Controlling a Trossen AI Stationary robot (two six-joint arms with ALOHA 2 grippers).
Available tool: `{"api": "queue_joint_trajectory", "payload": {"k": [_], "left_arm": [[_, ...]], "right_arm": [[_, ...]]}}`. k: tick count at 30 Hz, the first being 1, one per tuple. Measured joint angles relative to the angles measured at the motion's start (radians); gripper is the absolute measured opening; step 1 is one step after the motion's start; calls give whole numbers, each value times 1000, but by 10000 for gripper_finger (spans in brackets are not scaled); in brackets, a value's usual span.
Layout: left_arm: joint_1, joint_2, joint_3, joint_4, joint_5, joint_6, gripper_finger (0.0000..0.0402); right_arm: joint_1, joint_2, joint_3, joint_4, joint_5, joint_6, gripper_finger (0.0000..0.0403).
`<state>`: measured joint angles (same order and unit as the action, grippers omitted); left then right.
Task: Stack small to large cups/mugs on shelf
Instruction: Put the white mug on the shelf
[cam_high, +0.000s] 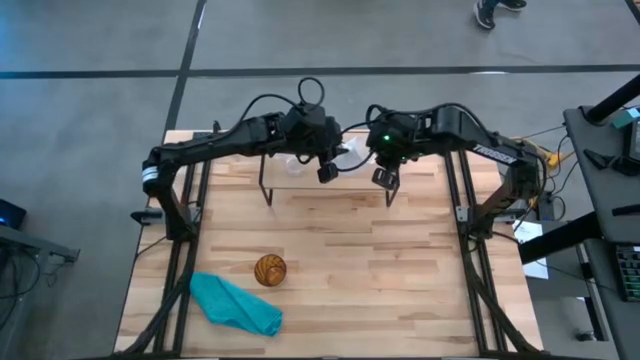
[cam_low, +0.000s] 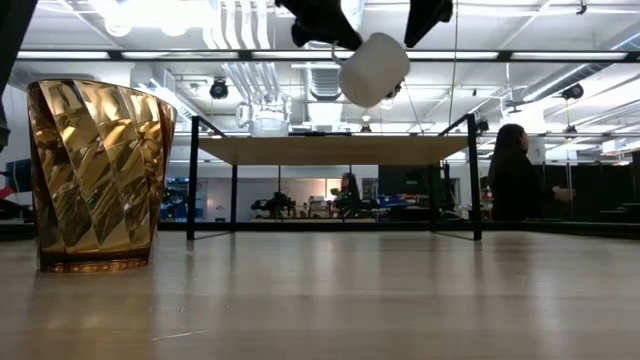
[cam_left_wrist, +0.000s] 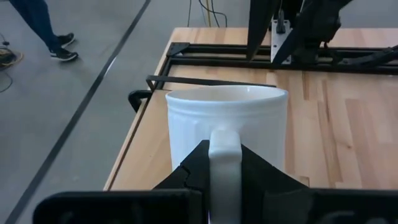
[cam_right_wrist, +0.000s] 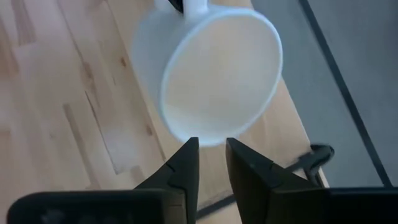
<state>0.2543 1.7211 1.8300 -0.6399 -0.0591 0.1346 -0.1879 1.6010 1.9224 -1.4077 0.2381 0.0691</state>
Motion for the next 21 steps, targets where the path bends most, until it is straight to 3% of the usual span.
{"api": "queue_joint_trajectory", "payload": {"k": [16,21], "left_arm": [[0,-3,-2,-6,0,2,24],[0,-3,-2,-6,0,2,24]], "right_arm": [[0,-7,-29,84,-97,-77,73],[1,-7,-29,115,-196,-102,77]]}}
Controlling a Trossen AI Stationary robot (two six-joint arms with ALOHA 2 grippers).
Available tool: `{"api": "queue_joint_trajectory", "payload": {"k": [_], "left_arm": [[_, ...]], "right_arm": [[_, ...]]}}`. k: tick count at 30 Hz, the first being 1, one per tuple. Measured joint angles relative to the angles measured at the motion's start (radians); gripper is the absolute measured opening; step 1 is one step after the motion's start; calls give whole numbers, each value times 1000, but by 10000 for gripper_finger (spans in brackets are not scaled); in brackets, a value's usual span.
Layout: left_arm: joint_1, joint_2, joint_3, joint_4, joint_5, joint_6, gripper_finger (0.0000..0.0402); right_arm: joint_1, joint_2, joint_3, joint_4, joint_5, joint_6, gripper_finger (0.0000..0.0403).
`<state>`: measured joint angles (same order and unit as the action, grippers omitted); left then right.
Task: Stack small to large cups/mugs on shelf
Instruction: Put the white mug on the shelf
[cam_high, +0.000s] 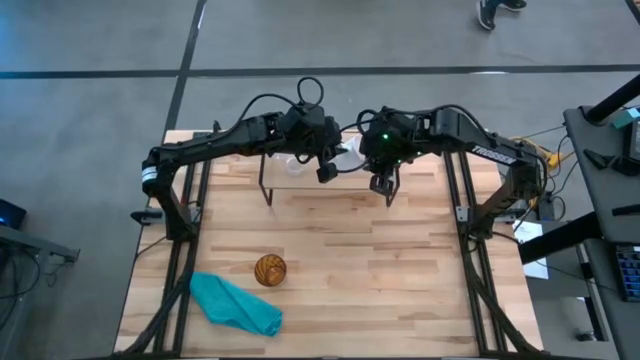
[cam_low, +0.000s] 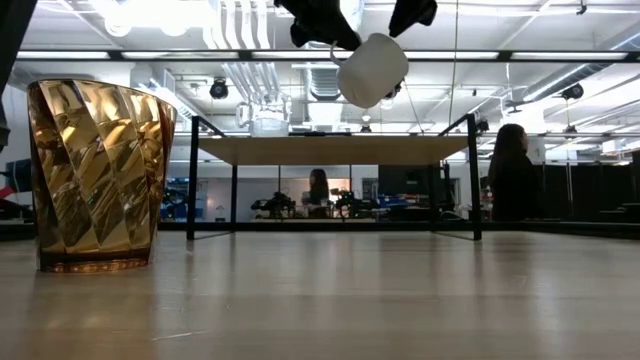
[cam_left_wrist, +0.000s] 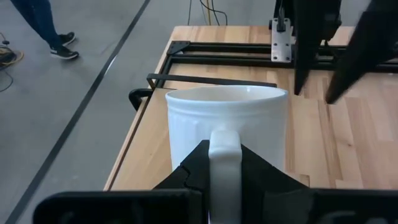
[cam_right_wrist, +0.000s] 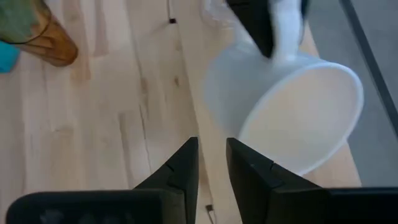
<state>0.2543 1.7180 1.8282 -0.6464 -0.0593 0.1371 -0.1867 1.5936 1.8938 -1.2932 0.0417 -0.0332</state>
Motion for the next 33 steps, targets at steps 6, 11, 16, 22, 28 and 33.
{"api": "queue_joint_trajectory", "payload": {"k": [6,11,16,22,28,33], "left_arm": [[0,0,2,0,1,1,24],[-1,-9,2,-4,1,2,24],[-1,-25,2,-9,1,4,24],[-1,-31,2,-15,3,5,24],[-3,-32,1,-9,17,6,24],[-5,-33,1,-16,18,9,23]], "right_arm": [[-2,0,-1,10,11,-2,86],[-2,0,-1,42,12,-16,84],[-2,1,-2,56,12,-17,74],[-2,7,-20,67,15,-15,68],[-1,8,-45,89,68,-13,67],[-1,9,-53,89,101,-13,67]]}}
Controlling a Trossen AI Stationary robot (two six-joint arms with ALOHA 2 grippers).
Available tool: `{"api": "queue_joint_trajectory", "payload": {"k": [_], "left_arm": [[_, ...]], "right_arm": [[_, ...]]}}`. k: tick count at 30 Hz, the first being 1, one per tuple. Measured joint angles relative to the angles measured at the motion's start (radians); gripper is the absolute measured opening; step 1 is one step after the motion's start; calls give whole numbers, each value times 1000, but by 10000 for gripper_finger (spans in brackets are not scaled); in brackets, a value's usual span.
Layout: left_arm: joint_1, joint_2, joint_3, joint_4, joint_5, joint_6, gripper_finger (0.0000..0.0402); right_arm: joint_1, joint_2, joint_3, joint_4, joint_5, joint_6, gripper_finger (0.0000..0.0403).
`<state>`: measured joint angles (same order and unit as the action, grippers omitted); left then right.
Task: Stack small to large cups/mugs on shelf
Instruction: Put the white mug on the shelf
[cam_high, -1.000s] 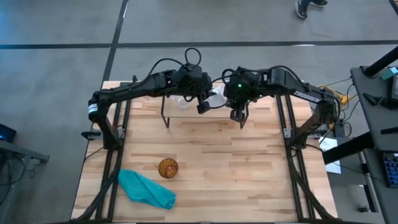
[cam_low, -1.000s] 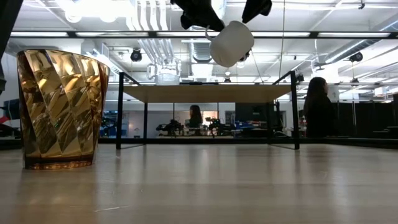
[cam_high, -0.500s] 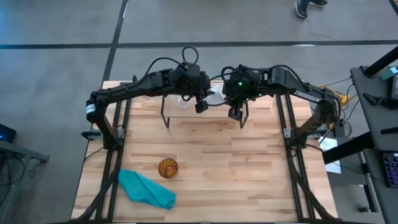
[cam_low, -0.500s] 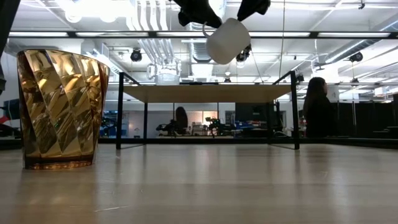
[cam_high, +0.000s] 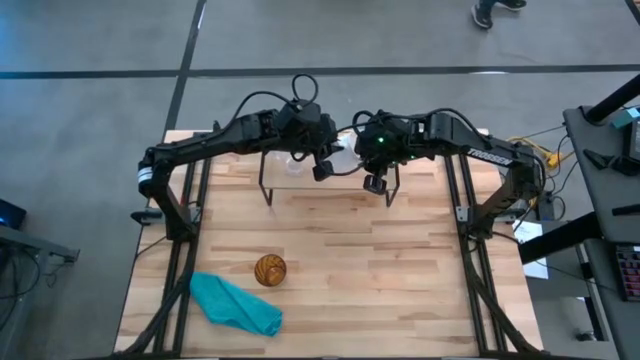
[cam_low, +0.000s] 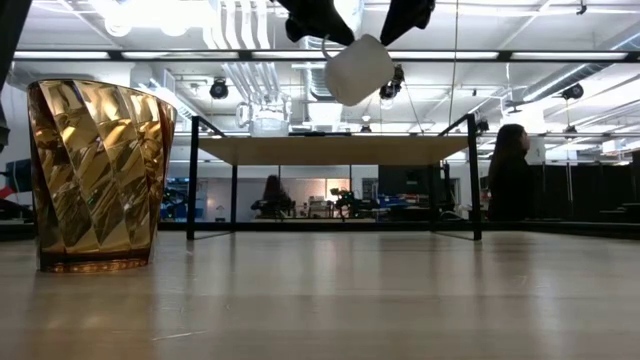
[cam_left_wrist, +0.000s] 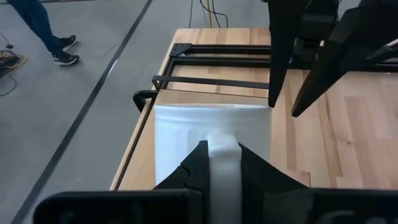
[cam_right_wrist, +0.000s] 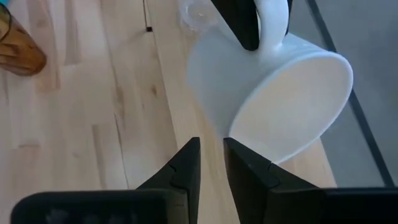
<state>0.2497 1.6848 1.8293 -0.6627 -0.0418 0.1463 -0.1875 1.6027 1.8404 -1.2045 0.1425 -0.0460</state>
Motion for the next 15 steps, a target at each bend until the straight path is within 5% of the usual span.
{"api": "queue_joint_trajectory", "payload": {"k": [15], "left_arm": [[-4,-17,4,-15,20,21,23]], "right_arm": [[0,-9,7,9,12,21,68]]}}
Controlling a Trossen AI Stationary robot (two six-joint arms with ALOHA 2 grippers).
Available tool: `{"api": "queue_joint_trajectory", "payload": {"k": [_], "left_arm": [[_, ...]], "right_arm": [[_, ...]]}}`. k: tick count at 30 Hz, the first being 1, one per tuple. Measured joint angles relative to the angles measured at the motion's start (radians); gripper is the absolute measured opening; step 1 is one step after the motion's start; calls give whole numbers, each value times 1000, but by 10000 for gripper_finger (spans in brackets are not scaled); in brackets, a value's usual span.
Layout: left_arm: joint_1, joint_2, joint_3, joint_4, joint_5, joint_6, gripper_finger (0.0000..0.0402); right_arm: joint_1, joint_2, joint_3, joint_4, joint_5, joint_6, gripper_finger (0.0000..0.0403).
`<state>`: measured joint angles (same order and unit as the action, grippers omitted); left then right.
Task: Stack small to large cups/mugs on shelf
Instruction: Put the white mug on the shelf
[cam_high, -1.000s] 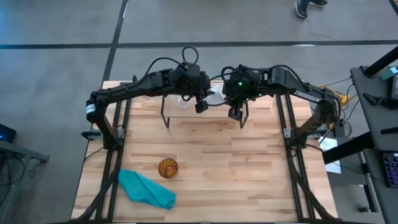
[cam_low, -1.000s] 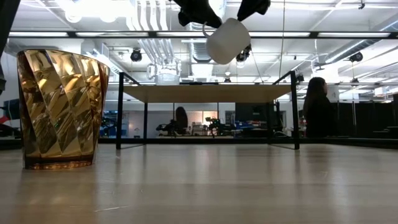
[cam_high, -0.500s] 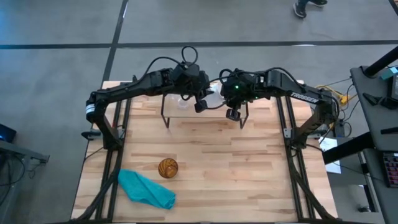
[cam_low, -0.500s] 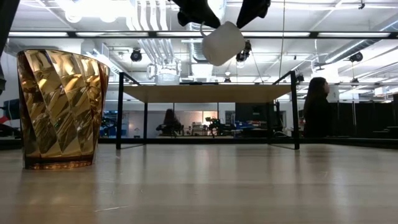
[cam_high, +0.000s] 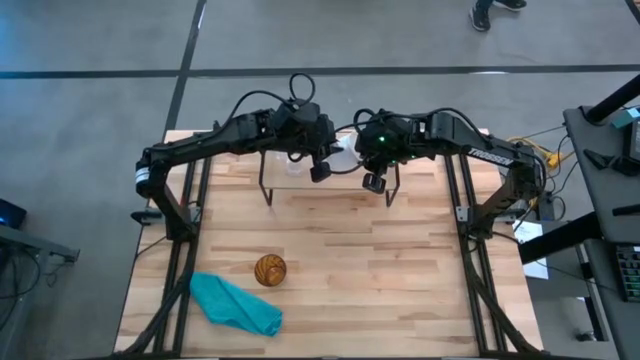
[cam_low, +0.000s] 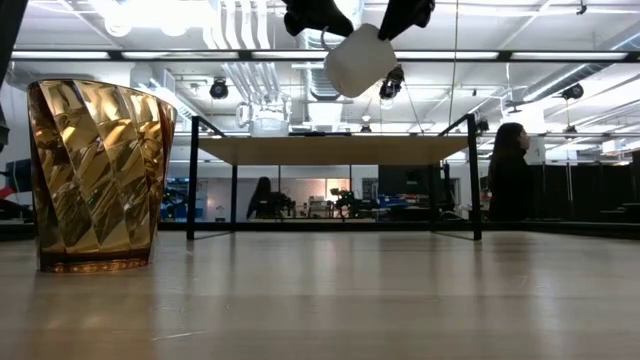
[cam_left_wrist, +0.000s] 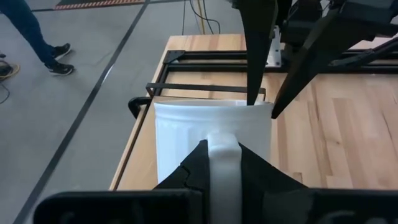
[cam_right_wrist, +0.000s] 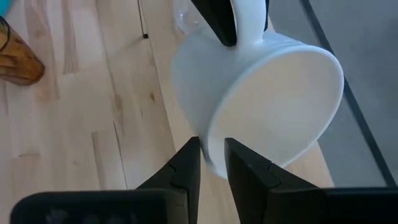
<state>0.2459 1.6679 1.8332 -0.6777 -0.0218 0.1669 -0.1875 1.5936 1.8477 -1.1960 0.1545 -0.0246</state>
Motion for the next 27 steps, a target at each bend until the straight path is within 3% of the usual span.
{"api": "queue_joint_trajectory", "payload": {"k": [14,18,27], "left_arm": [[1,-18,-1,-10,1,4,23],[2,-18,-2,-11,3,-3,24],[1,-18,-2,-18,16,-15,81]], "right_arm": [[1,0,-23,29,5,-34,14],[2,0,-23,28,62,-45,12],[2,0,-23,-24,105,-130,10]]}}
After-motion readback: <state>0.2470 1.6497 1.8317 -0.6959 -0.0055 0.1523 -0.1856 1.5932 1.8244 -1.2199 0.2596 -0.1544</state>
